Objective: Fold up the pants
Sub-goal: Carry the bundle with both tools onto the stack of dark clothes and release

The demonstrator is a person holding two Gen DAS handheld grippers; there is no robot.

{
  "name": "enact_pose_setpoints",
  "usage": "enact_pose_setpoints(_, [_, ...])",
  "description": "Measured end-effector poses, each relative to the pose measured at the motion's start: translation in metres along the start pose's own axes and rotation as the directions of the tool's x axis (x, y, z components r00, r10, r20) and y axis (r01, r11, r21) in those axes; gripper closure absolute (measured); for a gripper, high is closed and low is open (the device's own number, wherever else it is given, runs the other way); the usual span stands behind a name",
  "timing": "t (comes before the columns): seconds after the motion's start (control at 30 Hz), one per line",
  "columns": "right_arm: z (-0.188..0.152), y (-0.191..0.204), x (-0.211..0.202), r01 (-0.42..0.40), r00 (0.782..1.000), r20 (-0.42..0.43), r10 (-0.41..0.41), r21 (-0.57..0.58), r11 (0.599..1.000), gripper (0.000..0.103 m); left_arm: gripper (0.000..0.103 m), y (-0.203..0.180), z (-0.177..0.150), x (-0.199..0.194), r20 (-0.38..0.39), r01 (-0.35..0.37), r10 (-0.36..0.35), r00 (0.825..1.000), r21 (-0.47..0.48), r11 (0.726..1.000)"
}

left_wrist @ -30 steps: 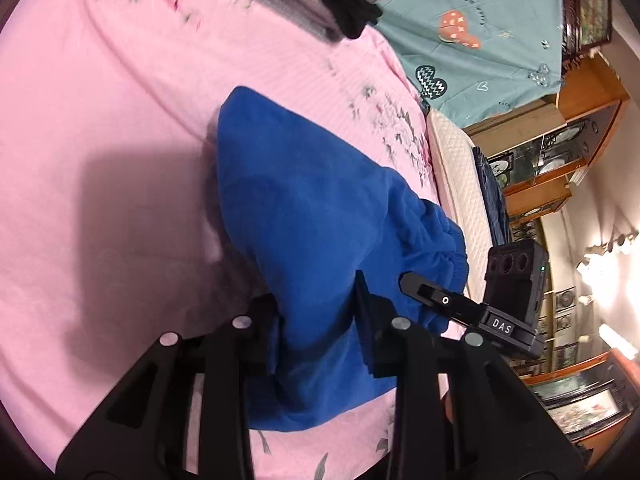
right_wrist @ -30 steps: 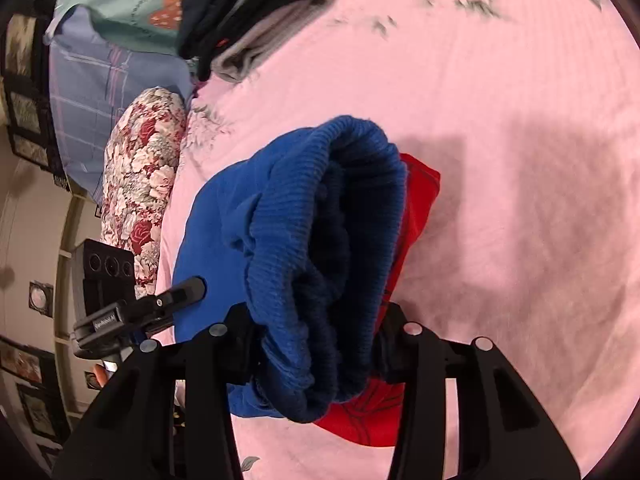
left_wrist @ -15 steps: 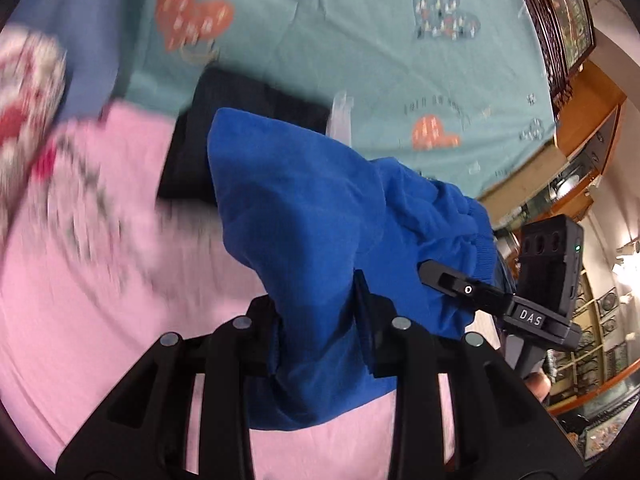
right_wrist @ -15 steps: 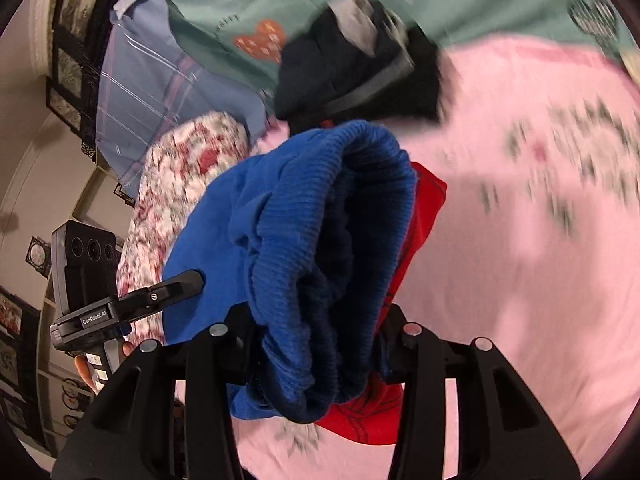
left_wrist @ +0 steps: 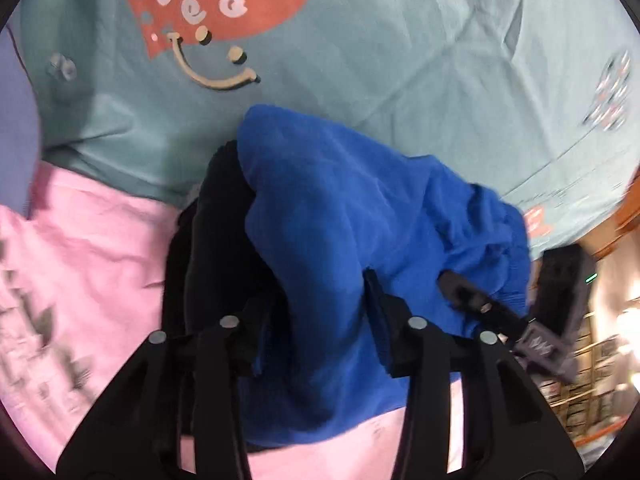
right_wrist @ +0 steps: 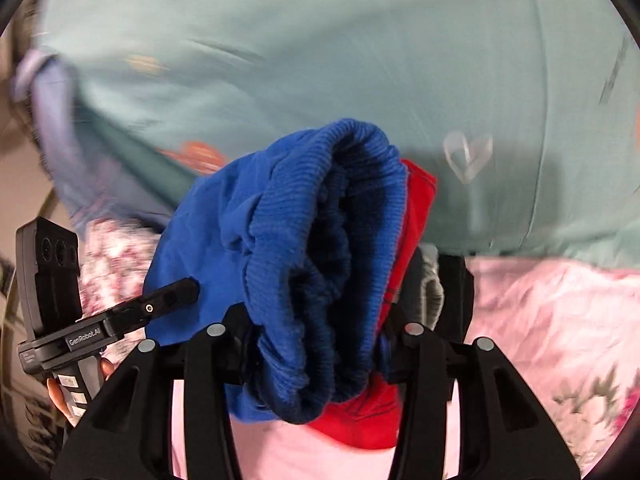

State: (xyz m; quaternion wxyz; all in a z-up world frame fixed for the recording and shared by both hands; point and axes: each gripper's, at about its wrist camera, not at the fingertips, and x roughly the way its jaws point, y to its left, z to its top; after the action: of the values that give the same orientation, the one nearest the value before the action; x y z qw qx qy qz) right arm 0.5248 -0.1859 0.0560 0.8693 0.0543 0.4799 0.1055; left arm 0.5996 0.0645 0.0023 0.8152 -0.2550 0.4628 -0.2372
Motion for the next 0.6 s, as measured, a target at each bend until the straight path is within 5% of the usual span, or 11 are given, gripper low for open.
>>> enact_pose_setpoints(0.1, [-0.005,-0.014,0.014,-0.060,0.996,0.064,0.062,-0.022,0.998,0.028,0.056,0.007,0.005,-0.007,-0.005,0.052,-0.052,0.999,0.010,0.999])
enact_pose_setpoints(0.2, [-0.002,-0.012,0.010,-0.083,0.994,0.069,0.087,-0.056,0.995,0.026,0.045,0.011,0.009,-0.019,0.025,0.053,-0.054,0.998,0.011,0.999])
enact_pose_setpoints(0.27, [0.001,-0.010,0.006,-0.083,0.993,0.075,0.087,-0.052,0.995,0.026,0.023,0.012,0.012,-0.029,0.076,-0.001,0.000,0.997,0.009,1.000])
enact_pose_setpoints(0.47, [0.011,-0.005,-0.017,0.004,0.987,0.158,0.003,-0.044,0.999,0.021,0.020,0.005,0.018,-0.060,0.148,-0.100,0.096,0.984,0.018,0.995])
enact_pose_setpoints(0.6, [0.011,0.002,-0.032,0.098,0.968,0.234,-0.086,-0.041,0.994,0.021,0.013,-0.010,0.002,-0.084,0.226,-0.225,0.206,0.952,0.060,0.973])
